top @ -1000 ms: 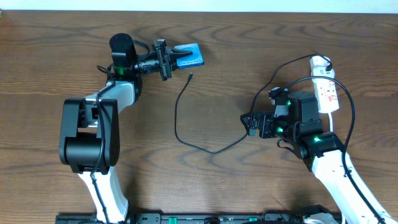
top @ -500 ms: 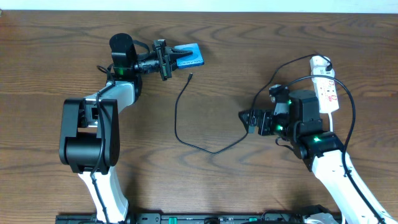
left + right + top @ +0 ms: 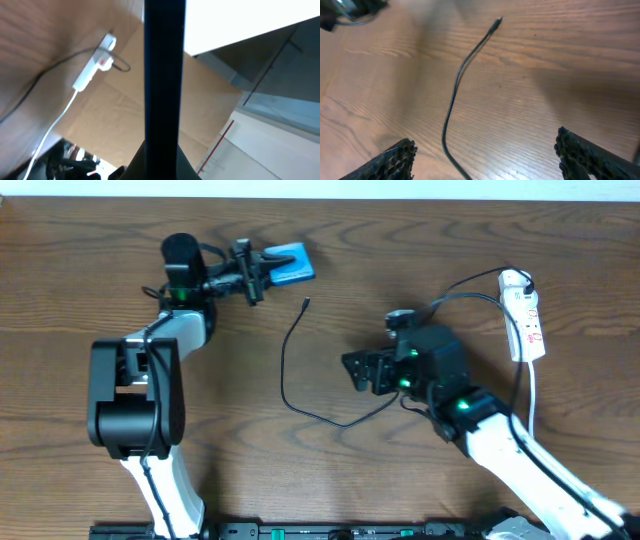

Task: Plug charger to phone and switch on socket
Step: 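Lower the right gripper and grasp the black cable near its USB-C plug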

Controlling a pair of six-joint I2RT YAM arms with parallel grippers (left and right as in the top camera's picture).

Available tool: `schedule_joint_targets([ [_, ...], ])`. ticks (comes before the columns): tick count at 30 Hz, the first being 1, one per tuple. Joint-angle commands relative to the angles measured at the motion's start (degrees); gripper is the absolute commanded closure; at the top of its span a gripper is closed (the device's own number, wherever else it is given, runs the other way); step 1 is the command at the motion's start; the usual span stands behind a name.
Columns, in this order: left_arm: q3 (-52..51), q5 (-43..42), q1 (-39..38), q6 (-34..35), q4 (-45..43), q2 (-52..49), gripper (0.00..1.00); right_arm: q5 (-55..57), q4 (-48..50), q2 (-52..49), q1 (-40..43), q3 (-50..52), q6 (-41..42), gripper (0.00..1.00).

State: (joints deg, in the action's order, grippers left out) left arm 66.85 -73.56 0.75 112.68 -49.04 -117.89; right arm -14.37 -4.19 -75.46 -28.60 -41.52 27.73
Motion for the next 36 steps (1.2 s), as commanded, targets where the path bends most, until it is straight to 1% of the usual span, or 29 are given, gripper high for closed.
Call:
schedule_joint_targets([
  [1, 1.4, -2.5, 3.8, -3.9, -0.5, 0.6, 0.93, 3.8, 0.3, -6.0, -2.3, -5.7, 1.0, 0.15],
  [2, 1.4, -3.2, 4.8, -4.5, -0.5, 0.6, 0.93, 3.8, 0.3, -7.8, -2.7, -7.1, 1.0, 0.16],
  [3, 1.4, -4.7, 6.7, -5.6, -0.5, 0.6, 0.93, 3.8, 0.3, -11.7, -3.5, -10.4, 1.0, 0.18],
  [7, 1.4, -8.0, 11.2, -8.7, -0.5, 0.6, 0.93, 4.2, -0.5, -18.9, -5.0, -17.4, 1.0, 0.2],
  [11, 1.4, -11.3, 16.1, -11.2, -0.5, 0.6, 0.93, 6.9, -3.7, -26.1, -6.8, -25.4, 1.0, 0.23],
  [12, 1.4, -12.3, 17.6, -11.6, -0.5, 0.6, 0.93, 9.3, -6.4, -30.1, -7.7, -30.3, 2.1, 0.25],
  [16, 1.4, -14.4, 20.9, -13.7, -0.5, 0.6, 0.93, 13.2, -12.9, -38.3, -9.4, -41.0, 5.1, 0.29],
  [19, 1.4, -14.8, 21.8, -14.8, -0.5, 0.6, 0.93, 16.3, -18.5, -44.6, -10.8, -49.4, 7.6, 0.3],
  [22, 1.4, -15.0, 21.8, -15.2, -0.5, 0.6, 0.93, 19.4, -25.4, -51.9, -12.1, -59.2, 10.7, 0.36],
  [24, 1.4, -15.0, 21.8, -15.2, -0.5, 0.6, 0.93, 21.0, -28.5, -55.0, -12.5, -63.1, 13.0, 0.38],
  [26, 1.4, -15.3, 21.8, -15.2, -0.5, 0.6, 0.93, 22.4, -31.2, -57.6, -12.6, -66.1, 15.5, 0.39],
  [27, 1.4, -15.6, 21.8, -15.5, -0.5, 0.6, 0.93, 23.1, -32.9, -59.8, -12.6, -68.5, 18.1, 0.41],
  [28, 1.4, -15.9, 21.8, -15.8, -0.5, 0.6, 0.93, 23.1, -32.9, -60.7, -12.6, -69.0, 18.9, 0.41],
  [31, 1.4, -16.5, 21.8, -16.7, -0.5, 0.6, 0.93, 24.9, -32.9, -62.4, -12.5, -69.3, 22.3, 0.45],
  [36, 1.4, -16.5, 21.8, -17.6, -0.5, 0.6, 0.93, 26.5, -32.6, -63.8, -11.7, -69.3, 23.9, 0.46],
])
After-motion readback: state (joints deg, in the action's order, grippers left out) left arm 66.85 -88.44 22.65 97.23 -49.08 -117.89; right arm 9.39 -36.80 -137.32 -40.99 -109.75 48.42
